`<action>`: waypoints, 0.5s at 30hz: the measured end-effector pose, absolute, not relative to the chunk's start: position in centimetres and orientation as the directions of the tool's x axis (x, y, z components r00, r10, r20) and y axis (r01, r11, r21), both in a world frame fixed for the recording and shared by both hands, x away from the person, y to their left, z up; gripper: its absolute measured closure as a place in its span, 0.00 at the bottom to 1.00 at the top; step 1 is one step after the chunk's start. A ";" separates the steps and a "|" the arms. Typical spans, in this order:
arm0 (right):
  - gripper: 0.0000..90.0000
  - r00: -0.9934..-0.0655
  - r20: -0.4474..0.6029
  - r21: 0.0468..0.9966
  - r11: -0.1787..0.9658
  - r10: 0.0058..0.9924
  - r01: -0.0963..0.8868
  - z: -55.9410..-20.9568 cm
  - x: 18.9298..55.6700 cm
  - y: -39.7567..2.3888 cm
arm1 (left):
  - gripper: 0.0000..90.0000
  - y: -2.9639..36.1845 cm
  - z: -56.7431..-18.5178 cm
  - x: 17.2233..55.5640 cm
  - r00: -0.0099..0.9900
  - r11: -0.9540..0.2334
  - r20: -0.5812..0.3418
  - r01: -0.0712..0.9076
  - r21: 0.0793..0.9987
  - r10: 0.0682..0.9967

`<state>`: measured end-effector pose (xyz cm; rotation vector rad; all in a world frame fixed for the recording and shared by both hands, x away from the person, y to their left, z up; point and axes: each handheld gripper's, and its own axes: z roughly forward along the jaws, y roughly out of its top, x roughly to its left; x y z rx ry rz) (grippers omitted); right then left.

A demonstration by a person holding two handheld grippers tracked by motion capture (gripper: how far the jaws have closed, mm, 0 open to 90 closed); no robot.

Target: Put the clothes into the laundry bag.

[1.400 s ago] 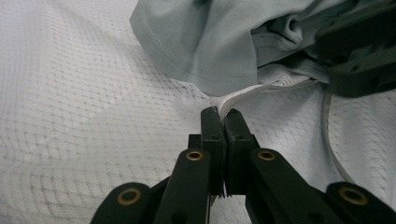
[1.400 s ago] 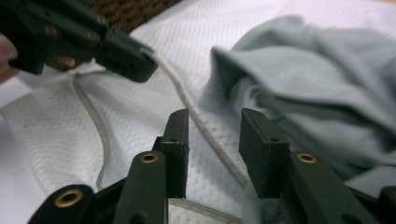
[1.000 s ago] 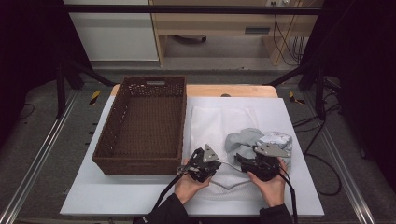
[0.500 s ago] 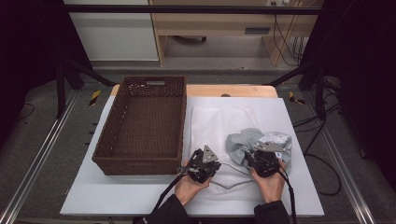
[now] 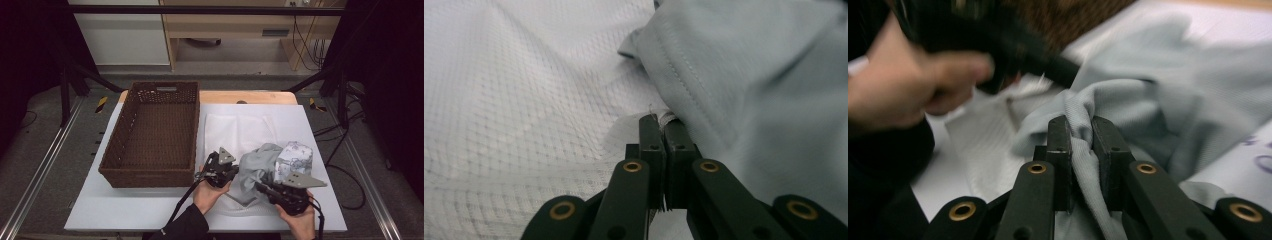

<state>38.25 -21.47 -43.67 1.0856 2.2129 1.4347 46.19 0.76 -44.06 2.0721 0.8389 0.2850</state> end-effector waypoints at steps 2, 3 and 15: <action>0.89 -0.679 0.148 0.853 0.255 0.719 0.455 -44.6 38.7 -20.4 | 0.98 0.5 -43.7 46.2 0.750 -0.397 -0.102 0.454 0.798 0.653; 0.89 -0.679 0.148 0.853 0.255 0.719 0.455 -44.6 38.7 -20.4 | 0.98 0.4 -43.4 46.1 0.753 -0.396 -0.097 0.446 0.803 0.651; 0.69 -0.622 0.062 0.774 0.355 0.781 0.523 -48.0 41.2 -17.2 | 0.98 0.9 -43.9 45.4 0.767 -0.416 -0.070 0.419 0.807 0.638</action>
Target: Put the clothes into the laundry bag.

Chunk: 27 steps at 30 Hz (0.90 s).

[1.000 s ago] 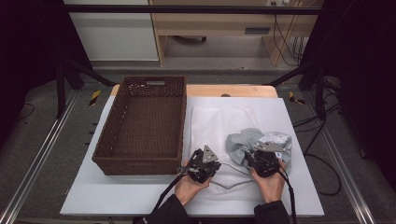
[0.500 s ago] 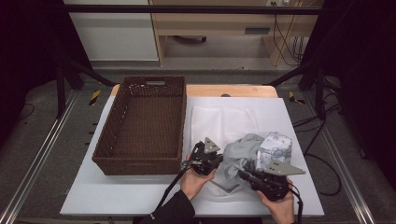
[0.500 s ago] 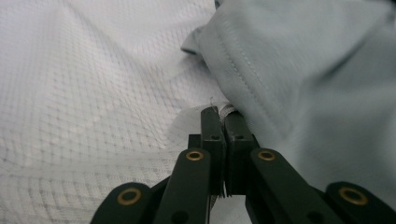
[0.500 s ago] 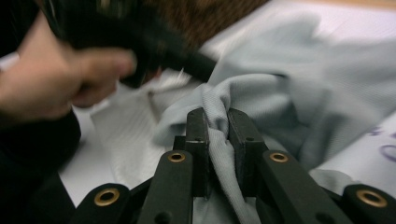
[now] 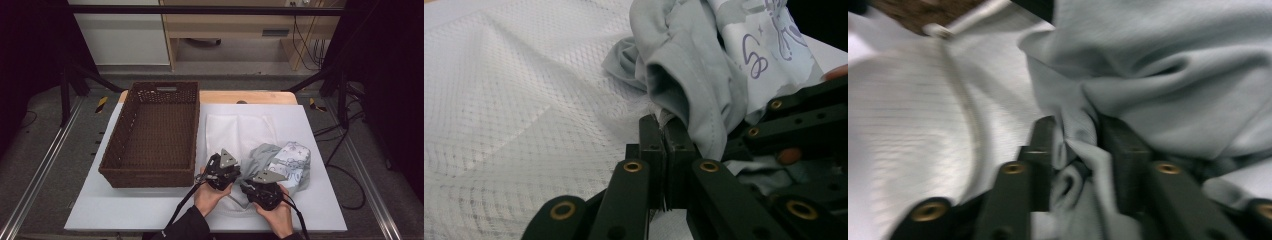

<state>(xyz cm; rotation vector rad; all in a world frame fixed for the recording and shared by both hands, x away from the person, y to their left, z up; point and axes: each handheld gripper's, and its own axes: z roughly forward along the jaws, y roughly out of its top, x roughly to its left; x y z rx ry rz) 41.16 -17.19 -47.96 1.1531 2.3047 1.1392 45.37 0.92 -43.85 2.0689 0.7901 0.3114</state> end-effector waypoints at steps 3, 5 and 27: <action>0.54 -0.662 0.086 0.807 0.337 0.745 0.484 -46.3 39.8 -17.8 | 0.98 1.4 -44.0 45.5 0.762 -0.407 -0.078 0.426 0.808 0.643; 0.52 -0.666 0.089 0.819 0.326 0.741 0.473 -45.6 39.4 -18.0 | 0.98 1.6 -44.1 45.5 0.761 -0.405 -0.081 0.428 0.808 0.644; 0.96 -0.501 0.034 0.846 0.242 0.865 0.475 -43.6 42.9 -21.1 | 0.98 2.0 -44.4 45.4 0.753 -0.406 -0.080 0.437 0.803 0.653</action>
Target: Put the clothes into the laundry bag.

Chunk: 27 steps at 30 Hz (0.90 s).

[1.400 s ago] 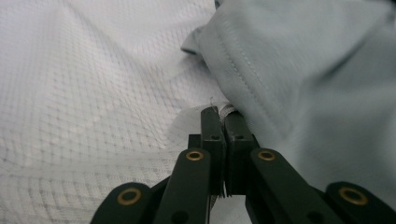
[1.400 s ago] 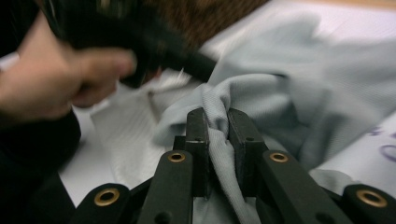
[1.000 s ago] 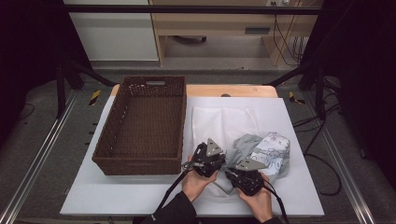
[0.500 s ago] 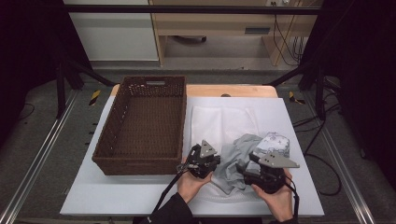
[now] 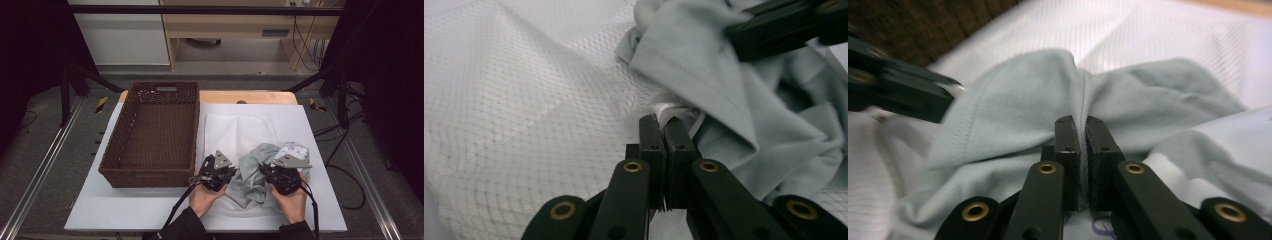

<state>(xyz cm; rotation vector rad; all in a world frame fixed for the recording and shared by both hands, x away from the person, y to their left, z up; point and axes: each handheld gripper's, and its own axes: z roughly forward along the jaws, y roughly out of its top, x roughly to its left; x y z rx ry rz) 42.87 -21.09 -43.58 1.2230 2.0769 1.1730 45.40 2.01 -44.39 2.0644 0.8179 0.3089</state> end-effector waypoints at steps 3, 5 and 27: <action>0.97 -0.556 0.079 0.881 0.203 0.827 0.428 -42.4 41.4 -21.7 | 0.98 1.9 -44.1 45.6 0.751 -0.402 -0.087 0.444 0.801 0.655; 0.97 -0.605 0.086 0.888 0.214 0.792 0.406 -42.2 40.4 -21.5 | 0.99 1.7 -43.7 45.5 0.750 -0.393 -0.098 0.447 0.804 0.654; 0.80 -0.650 0.066 0.816 0.334 0.757 0.471 -47.6 42.4 -15.5 | 0.99 2.6 -43.2 44.7 0.760 -0.387 -0.088 0.423 0.819 0.644</action>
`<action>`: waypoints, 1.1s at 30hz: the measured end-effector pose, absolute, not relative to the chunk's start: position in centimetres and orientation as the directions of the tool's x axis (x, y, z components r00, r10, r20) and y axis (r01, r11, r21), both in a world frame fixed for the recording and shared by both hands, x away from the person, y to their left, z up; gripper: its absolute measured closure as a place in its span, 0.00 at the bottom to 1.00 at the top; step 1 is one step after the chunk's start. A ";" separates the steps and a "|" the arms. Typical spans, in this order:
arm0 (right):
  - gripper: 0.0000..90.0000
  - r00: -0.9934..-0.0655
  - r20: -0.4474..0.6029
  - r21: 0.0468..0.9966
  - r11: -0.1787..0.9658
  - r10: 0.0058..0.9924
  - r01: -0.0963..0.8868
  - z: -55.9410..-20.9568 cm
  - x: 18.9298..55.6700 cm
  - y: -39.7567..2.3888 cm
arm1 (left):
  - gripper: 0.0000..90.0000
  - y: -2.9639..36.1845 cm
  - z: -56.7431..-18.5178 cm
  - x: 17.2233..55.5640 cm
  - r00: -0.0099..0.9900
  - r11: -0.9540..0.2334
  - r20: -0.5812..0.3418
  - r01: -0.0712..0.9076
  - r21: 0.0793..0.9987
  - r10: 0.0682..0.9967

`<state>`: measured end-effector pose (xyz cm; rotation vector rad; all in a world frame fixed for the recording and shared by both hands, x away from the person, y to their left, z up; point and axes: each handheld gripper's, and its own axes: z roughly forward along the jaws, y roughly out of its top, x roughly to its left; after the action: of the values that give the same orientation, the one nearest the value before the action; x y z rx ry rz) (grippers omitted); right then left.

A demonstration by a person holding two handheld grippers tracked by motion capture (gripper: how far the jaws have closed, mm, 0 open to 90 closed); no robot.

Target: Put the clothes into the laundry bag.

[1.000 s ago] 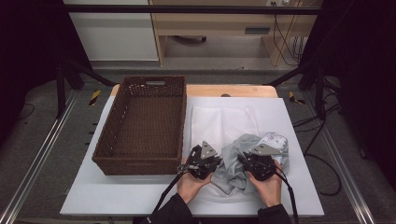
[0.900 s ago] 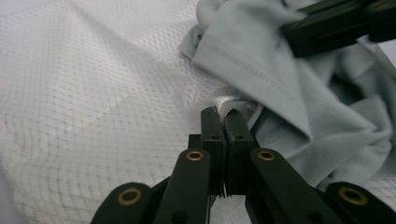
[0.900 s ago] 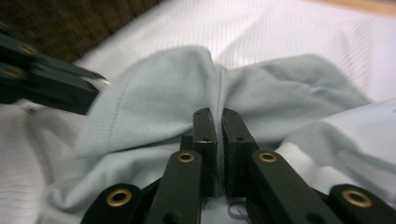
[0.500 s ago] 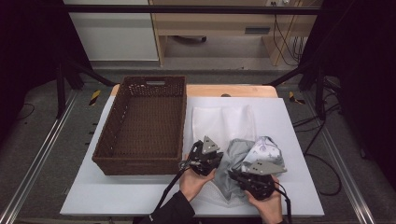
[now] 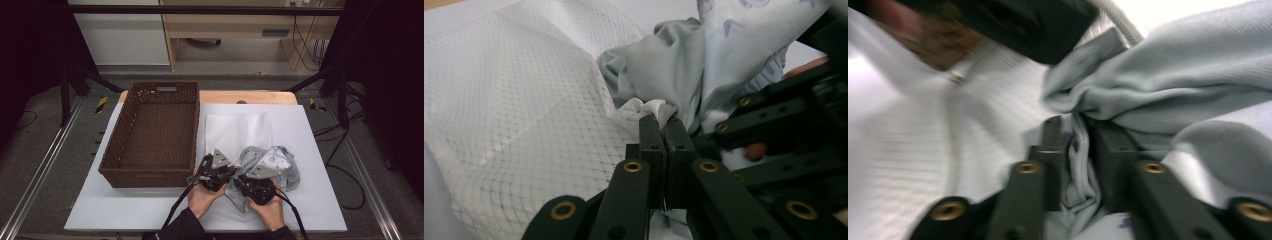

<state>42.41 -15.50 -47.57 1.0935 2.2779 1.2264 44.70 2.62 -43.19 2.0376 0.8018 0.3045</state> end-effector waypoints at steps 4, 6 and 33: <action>0.69 -0.645 0.065 0.853 0.294 0.761 0.432 -45.3 40.8 -17.1 | 0.99 3.0 -43.3 44.7 0.755 -0.382 -0.093 0.429 0.819 0.649; 0.64 -0.597 0.033 0.875 0.265 0.802 0.405 -43.8 40.3 -18.6 | 0.99 3.0 -43.3 44.6 0.755 -0.388 -0.087 0.427 0.817 0.650; 0.94 -0.702 0.076 0.898 0.257 0.708 0.356 -42.1 39.4 -20.6 | 0.99 2.5 -41.6 45.3 0.742 -0.377 -0.088 0.435 0.818 0.665</action>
<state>39.38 -20.56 -42.09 0.9750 2.1911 1.4256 45.33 2.53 -41.57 2.0306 0.8307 0.3193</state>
